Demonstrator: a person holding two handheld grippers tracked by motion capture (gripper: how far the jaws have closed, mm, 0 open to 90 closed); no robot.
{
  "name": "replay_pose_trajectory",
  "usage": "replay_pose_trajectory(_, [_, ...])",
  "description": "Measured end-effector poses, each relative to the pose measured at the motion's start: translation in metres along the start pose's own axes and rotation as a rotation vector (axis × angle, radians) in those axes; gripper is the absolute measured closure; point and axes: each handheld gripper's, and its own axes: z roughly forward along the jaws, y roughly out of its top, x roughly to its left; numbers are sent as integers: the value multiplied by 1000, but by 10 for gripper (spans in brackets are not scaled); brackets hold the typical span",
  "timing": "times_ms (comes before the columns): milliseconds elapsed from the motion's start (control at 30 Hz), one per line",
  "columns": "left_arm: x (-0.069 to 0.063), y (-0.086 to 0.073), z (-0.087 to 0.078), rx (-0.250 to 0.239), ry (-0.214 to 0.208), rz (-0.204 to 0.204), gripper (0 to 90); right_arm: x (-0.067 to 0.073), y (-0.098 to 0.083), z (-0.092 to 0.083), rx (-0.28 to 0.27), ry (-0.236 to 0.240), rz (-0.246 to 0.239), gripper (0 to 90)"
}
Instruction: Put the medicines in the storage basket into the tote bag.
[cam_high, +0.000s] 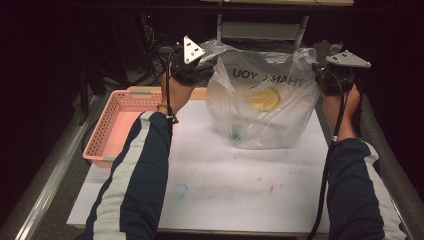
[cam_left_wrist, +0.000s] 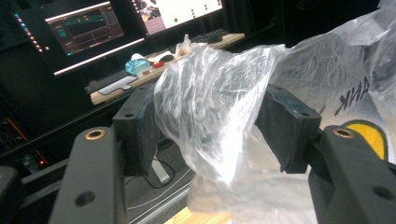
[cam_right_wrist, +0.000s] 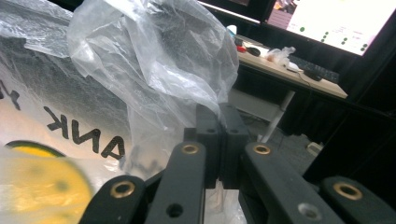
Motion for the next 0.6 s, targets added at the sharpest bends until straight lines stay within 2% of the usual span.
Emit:
replay_pose_trajectory(100, [-2,-3,5,25,2,2,400,-5,2,1,3,-16,9,779])
replay_pose_trajectory(167, [-5,-7,9,40,4,7,402,-6,1,2,4,-32,20,678])
replay_pose_trajectory(233, [-8,-11,13,54,-6,10,416,-9,-2,2,8,-12,59,579])
replay_pose_trajectory(267, [-11,-13,15,65,-7,23,437,-10,-3,2,6,-9,74,537])
replay_pose_trajectory(300, [-13,-16,17,73,-4,41,499,-11,-4,1,2,-2,90,507])
replay_pose_trajectory(367, [-17,-20,22,102,0,55,517,-13,-4,-1,0,13,103,474])
replay_pose_trajectory(400, [-17,-22,23,116,5,63,575,-13,-3,-3,0,18,95,456])
replay_pose_trajectory(433, [-17,-23,25,125,11,65,584,-13,-2,-5,-3,18,92,439])
replay_pose_trajectory(533, [-15,-26,27,128,35,49,584,-12,2,-14,-35,54,91,398])
replay_pose_trajectory(600, [-12,-26,26,118,39,26,520,-10,3,-21,-51,55,78,392])
